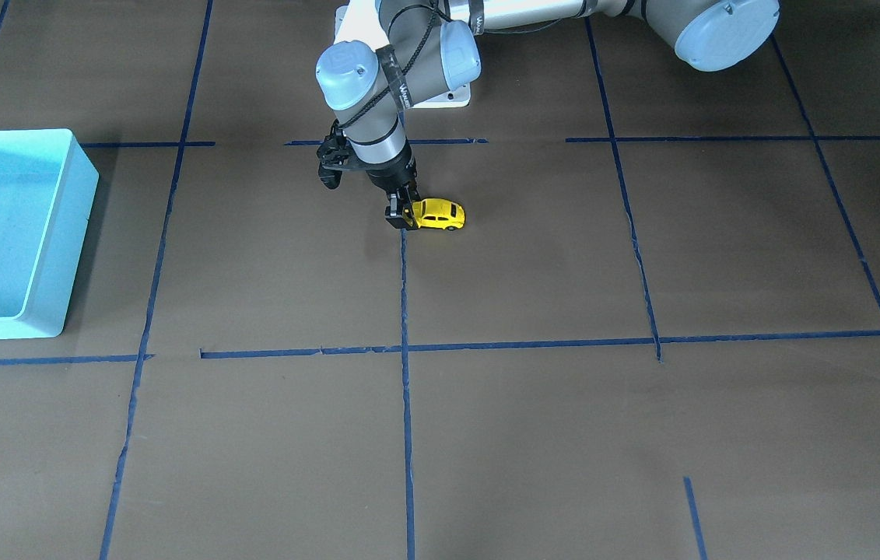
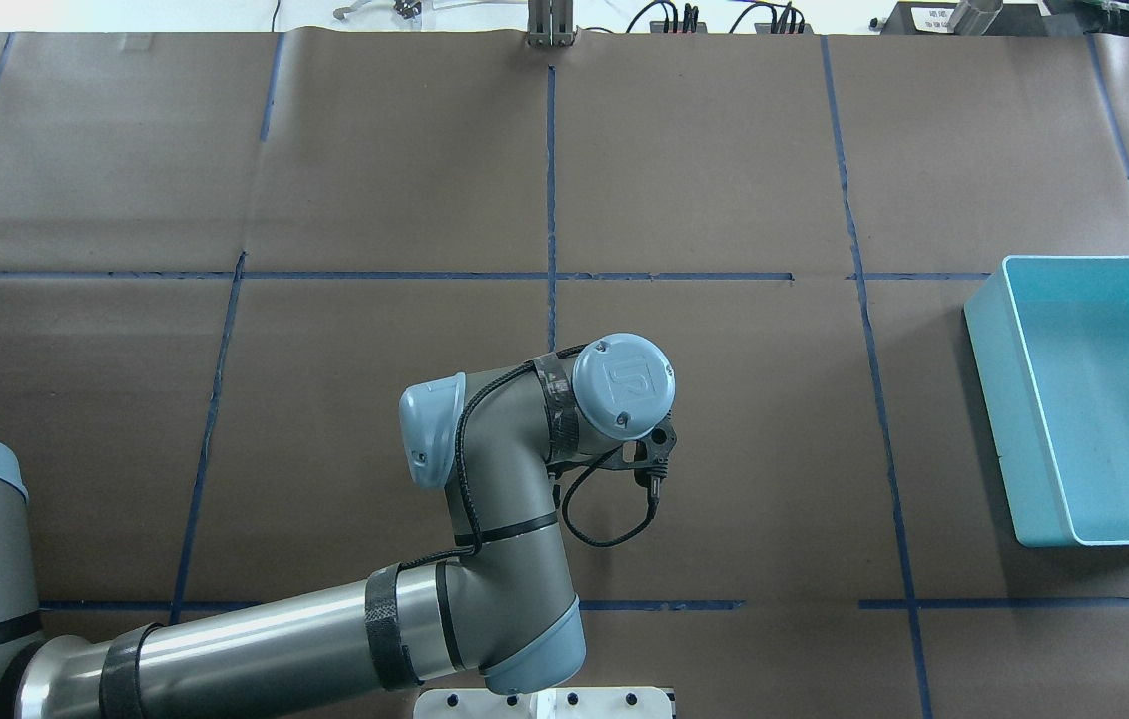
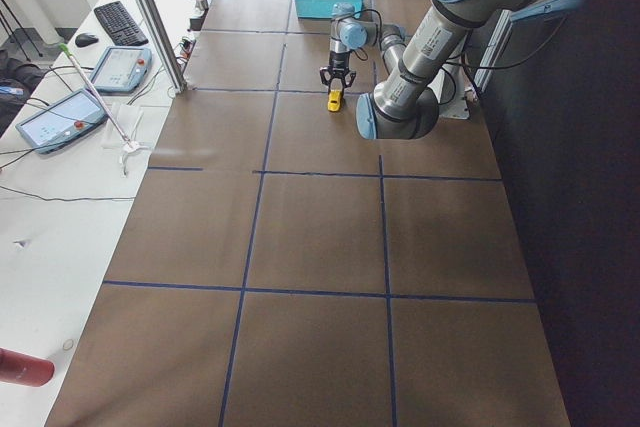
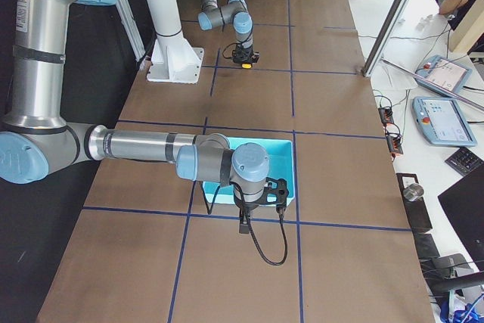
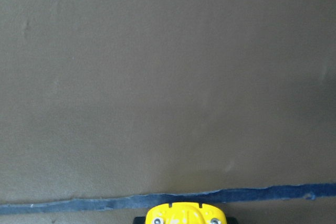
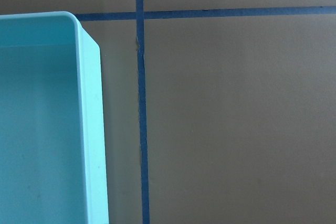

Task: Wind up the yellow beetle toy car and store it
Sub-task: 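Press the car onto the table and drag it back toward the robot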

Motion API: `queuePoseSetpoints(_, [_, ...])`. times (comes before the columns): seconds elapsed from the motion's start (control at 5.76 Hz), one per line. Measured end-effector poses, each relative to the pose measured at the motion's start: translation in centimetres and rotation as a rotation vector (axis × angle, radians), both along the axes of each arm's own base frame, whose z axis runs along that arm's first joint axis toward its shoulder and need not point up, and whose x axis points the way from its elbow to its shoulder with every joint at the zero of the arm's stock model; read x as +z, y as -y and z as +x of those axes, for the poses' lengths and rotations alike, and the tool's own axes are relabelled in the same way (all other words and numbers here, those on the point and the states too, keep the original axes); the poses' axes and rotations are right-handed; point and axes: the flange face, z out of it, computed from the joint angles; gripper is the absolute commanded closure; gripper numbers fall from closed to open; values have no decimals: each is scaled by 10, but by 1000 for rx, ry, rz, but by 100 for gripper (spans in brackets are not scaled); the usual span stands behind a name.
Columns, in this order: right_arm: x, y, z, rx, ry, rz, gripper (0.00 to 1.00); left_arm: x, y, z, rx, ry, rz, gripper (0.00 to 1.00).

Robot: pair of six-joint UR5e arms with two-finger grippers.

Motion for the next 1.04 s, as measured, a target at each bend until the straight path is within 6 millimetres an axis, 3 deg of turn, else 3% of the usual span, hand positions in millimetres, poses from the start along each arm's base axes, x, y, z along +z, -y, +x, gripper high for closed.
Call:
queuePoseSetpoints(0.52, [-1, 1, 0, 1, 0, 2, 0, -25, 34, -25, -41, -139, -25, 100])
queuePoseSetpoints(1.04, [-2, 2, 0, 1, 4, 5, 0, -29, 57, -12, -113, -306, -70, 100])
